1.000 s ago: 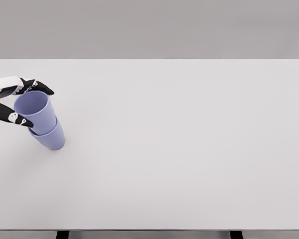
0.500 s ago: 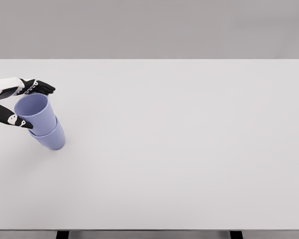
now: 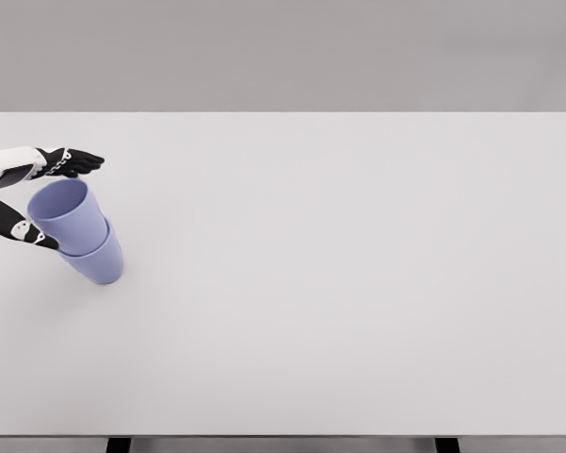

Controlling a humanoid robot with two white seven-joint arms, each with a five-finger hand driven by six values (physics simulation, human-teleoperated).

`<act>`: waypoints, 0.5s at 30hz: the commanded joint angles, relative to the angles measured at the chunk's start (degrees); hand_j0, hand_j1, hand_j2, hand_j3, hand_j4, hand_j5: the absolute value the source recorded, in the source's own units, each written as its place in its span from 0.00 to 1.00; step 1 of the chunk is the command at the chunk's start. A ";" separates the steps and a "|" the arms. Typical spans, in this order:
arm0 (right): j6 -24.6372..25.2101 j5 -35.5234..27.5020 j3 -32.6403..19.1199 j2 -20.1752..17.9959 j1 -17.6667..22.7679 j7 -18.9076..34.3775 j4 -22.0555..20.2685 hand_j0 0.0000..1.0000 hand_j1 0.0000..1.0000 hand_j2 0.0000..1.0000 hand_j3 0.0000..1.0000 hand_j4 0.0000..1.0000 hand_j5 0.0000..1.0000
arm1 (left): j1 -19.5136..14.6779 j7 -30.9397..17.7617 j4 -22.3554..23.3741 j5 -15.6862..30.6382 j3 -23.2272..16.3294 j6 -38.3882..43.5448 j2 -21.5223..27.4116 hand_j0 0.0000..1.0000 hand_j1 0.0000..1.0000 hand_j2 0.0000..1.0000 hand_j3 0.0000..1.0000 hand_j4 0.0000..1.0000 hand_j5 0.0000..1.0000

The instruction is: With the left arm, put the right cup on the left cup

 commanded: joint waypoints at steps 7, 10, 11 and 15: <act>-0.02 -0.03 0.02 -0.01 0.00 -0.01 0.01 1.00 1.00 1.00 1.00 1.00 1.00 | -0.09 0.01 -0.76 0.38 0.18 -0.34 1.29 1.00 1.00 1.00 1.00 1.00 1.00; -0.02 -0.03 0.02 -0.01 0.00 -0.01 0.01 1.00 1.00 1.00 1.00 1.00 1.00 | -0.09 0.01 -1.29 0.64 0.35 -0.42 2.70 1.00 1.00 1.00 1.00 1.00 1.00; -0.02 -0.03 0.02 -0.01 0.00 -0.01 0.01 1.00 1.00 1.00 1.00 1.00 1.00 | -0.09 0.01 -1.64 0.64 1.06 -0.42 2.79 1.00 1.00 1.00 1.00 1.00 1.00; -0.02 -0.03 0.02 -0.01 0.00 -0.01 0.01 1.00 1.00 1.00 1.00 1.00 1.00 | -0.18 0.01 -2.34 0.82 1.32 -0.42 4.98 1.00 1.00 1.00 1.00 1.00 1.00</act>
